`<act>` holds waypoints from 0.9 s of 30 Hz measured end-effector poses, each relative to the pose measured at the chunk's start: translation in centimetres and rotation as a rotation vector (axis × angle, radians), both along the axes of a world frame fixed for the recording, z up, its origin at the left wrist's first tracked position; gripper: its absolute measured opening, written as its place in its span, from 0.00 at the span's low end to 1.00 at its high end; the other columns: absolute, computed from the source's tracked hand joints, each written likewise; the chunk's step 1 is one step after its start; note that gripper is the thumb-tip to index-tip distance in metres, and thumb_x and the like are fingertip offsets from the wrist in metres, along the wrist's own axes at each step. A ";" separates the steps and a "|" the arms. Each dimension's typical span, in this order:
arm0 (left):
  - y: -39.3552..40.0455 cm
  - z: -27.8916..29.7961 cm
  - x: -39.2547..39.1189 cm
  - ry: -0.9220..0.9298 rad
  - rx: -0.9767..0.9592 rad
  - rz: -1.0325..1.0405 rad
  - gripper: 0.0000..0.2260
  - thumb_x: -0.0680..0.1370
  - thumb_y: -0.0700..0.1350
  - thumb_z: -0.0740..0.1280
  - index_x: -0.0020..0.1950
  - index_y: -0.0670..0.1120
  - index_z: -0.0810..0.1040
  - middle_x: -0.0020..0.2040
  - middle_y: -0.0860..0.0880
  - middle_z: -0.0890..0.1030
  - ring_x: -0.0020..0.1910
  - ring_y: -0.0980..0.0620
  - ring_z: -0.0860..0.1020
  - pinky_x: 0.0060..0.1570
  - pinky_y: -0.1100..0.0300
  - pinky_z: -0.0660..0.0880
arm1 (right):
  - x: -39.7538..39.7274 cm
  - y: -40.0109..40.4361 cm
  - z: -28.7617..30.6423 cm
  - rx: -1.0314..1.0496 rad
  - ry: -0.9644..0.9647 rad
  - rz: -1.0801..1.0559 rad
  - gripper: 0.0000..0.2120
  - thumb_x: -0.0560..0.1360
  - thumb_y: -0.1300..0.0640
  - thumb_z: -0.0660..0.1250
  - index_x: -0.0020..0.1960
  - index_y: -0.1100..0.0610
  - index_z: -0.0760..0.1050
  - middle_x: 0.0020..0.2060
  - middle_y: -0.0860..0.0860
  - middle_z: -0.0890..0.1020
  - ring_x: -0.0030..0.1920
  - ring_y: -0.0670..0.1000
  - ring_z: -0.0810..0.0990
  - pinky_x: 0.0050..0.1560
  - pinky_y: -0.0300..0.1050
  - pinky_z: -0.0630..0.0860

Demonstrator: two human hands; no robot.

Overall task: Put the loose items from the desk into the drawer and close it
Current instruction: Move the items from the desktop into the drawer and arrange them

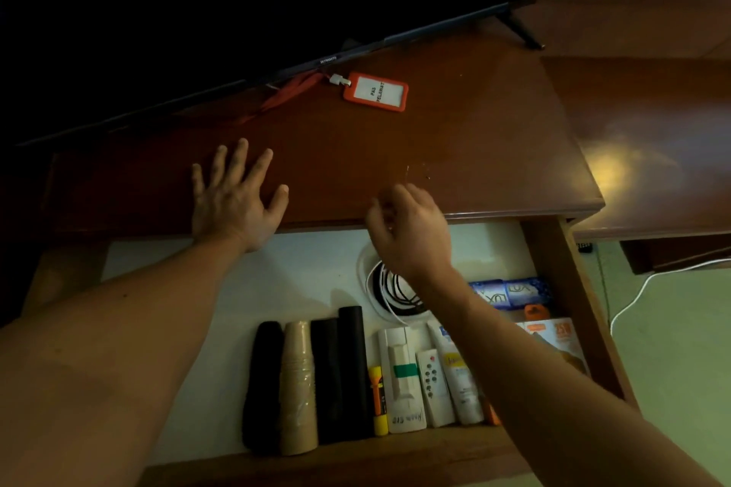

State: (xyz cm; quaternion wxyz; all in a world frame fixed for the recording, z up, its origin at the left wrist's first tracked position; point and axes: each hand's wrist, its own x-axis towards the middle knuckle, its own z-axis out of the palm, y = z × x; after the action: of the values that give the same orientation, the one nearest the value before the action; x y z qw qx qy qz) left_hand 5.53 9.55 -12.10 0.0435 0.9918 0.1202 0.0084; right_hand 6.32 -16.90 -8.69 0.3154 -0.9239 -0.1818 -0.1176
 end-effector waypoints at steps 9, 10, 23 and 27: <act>0.3 -0.3 0.0 -0.038 0.000 -0.005 0.33 0.77 0.68 0.47 0.81 0.58 0.56 0.82 0.47 0.54 0.80 0.42 0.52 0.76 0.35 0.48 | 15.0 5.7 0.7 -0.327 0.267 0.004 0.30 0.82 0.45 0.56 0.80 0.53 0.53 0.80 0.58 0.52 0.79 0.64 0.49 0.75 0.67 0.53; 0.2 -0.4 0.0 -0.038 0.000 -0.005 0.33 0.77 0.68 0.47 0.81 0.58 0.56 0.82 0.48 0.54 0.81 0.42 0.51 0.76 0.35 0.48 | 15.9 6.0 0.3 -0.359 0.305 0.015 0.30 0.82 0.45 0.54 0.81 0.53 0.51 0.81 0.58 0.50 0.80 0.64 0.46 0.75 0.68 0.49; -0.6 0.0 -0.7 -0.038 -0.004 0.003 0.32 0.77 0.68 0.48 0.80 0.59 0.56 0.83 0.49 0.53 0.81 0.43 0.50 0.76 0.36 0.47 | 8.2 2.1 2.3 -0.537 0.195 0.033 0.17 0.81 0.46 0.58 0.65 0.52 0.74 0.61 0.57 0.74 0.65 0.63 0.70 0.64 0.67 0.63; 0.0 -0.3 -0.2 -0.035 -0.011 0.000 0.32 0.77 0.67 0.49 0.81 0.59 0.56 0.83 0.48 0.53 0.81 0.43 0.50 0.76 0.36 0.47 | 8.5 1.6 2.0 -0.548 0.366 0.001 0.30 0.80 0.43 0.61 0.78 0.51 0.57 0.77 0.56 0.60 0.75 0.64 0.57 0.69 0.71 0.57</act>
State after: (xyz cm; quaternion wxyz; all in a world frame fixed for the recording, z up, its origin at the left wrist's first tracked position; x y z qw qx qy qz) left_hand 5.36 9.58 -12.37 0.0512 0.9912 0.1194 0.0250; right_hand 14.86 -15.25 -6.67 0.0824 -0.9802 -0.1473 0.1037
